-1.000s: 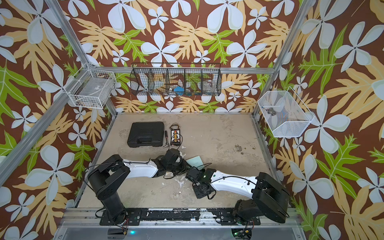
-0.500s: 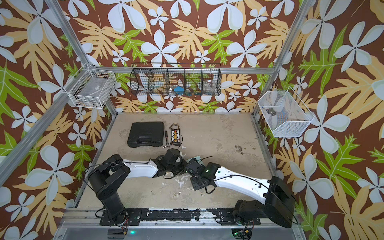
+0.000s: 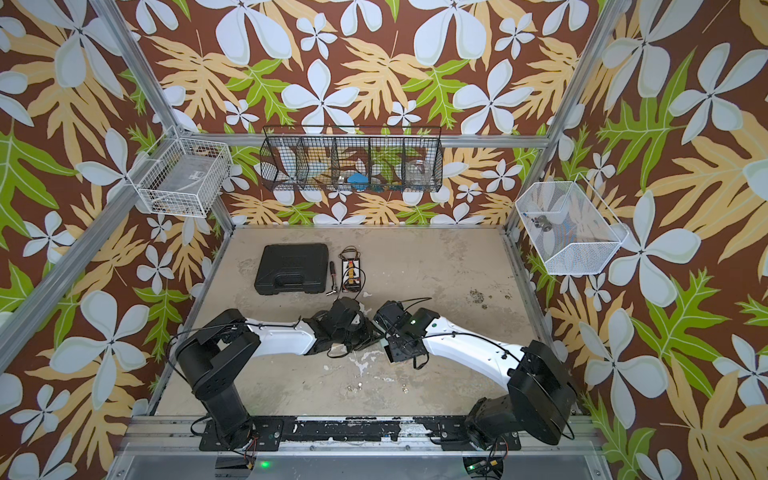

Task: Take out the earrings from the drawer-style jewelry box
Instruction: Pick up the earring from the drawer.

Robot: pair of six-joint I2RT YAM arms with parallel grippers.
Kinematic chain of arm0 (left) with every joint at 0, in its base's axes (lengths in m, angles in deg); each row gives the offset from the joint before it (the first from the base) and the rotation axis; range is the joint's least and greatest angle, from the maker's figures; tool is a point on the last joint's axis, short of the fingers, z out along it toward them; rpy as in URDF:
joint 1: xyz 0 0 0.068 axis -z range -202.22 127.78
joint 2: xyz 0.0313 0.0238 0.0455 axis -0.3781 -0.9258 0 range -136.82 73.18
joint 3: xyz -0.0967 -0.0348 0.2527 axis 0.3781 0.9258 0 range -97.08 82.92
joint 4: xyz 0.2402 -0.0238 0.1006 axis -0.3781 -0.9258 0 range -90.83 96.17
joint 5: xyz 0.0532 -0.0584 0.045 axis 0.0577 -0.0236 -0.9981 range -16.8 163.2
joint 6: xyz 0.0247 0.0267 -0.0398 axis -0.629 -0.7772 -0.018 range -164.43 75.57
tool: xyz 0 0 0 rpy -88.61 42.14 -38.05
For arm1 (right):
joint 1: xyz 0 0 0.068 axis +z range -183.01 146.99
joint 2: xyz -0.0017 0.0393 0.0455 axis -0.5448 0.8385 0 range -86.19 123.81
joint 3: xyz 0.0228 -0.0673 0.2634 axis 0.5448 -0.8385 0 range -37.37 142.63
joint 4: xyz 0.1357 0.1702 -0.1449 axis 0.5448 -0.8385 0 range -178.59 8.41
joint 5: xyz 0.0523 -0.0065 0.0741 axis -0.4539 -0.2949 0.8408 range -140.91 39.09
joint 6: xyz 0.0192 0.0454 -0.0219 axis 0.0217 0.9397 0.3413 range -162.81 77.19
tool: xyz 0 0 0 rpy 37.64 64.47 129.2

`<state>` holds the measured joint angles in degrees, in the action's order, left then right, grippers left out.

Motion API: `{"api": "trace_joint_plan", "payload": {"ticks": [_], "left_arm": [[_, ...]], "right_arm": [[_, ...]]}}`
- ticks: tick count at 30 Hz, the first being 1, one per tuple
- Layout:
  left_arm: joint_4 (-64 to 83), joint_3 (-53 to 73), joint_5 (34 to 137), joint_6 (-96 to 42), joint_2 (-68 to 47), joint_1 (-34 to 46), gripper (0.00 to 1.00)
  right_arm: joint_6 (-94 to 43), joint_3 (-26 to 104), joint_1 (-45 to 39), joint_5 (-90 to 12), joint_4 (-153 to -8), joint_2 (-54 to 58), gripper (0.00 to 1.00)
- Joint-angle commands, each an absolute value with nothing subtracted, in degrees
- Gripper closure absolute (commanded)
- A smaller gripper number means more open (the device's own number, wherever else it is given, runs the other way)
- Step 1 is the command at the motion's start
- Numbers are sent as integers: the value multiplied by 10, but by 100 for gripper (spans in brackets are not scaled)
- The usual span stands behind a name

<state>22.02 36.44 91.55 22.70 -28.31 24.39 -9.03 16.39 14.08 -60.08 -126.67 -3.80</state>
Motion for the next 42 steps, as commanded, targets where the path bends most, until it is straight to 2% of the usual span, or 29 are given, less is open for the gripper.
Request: {"api": "trace_joint_plan", "payload": {"ticks": [1,22,42], "left_arm": [[199,367,910,219,-281,244,69],[201,364,909,220,-282,244,69],[203,363,910,218,-283,244,69]], "right_arm": [[-100,168,128,-602,-1247,-28,73],[79,161,88,-536,-1212,3,78],[116,147,64,-507,-1183,25,76]]}}
